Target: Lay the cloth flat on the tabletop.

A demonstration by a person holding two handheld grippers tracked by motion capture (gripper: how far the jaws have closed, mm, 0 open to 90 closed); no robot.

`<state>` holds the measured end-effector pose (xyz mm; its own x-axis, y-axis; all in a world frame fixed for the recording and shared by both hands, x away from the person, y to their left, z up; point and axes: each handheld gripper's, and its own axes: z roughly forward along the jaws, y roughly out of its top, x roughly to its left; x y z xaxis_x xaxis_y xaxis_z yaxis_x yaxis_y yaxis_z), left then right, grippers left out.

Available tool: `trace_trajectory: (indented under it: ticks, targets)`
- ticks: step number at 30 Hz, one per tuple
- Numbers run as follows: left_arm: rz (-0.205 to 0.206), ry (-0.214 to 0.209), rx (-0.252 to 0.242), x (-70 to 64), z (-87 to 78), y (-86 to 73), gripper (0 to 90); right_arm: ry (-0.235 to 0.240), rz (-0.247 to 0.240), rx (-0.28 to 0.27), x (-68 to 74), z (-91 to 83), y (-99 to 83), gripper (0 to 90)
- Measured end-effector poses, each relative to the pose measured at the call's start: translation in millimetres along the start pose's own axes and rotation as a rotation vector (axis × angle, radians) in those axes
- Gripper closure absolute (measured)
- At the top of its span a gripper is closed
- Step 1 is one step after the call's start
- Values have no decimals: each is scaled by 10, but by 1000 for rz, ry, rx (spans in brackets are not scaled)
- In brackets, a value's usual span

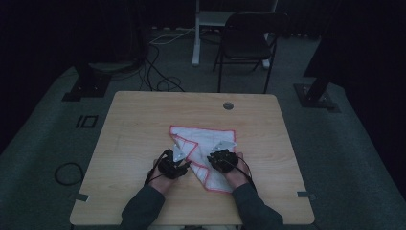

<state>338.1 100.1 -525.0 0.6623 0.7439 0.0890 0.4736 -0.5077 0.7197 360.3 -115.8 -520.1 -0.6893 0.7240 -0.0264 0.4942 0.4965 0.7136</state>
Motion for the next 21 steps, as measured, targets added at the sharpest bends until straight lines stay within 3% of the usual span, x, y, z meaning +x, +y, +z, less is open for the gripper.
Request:
trace_trajectory:
  ticks: [3,5,9,10,13,21]
  targets:
    - [-1,0,2,1,23,14,615,0,4,3,-14,-13,-17,785]
    - [-1,-2,30,16,112,65,634,-2,8,3,-43,-26,-47,780]
    - [-3,-4,49,18,162,68,711,-3,12,0,-67,-50,-65,778]
    - [-10,-16,53,29,164,74,779,-6,16,-3,-85,-69,-75,778]
    - [-10,-15,54,34,147,84,872,-8,19,-6,-103,-89,-87,778]
    - [-15,-20,28,66,-9,66,889,-24,35,-9,-198,-163,-160,779]
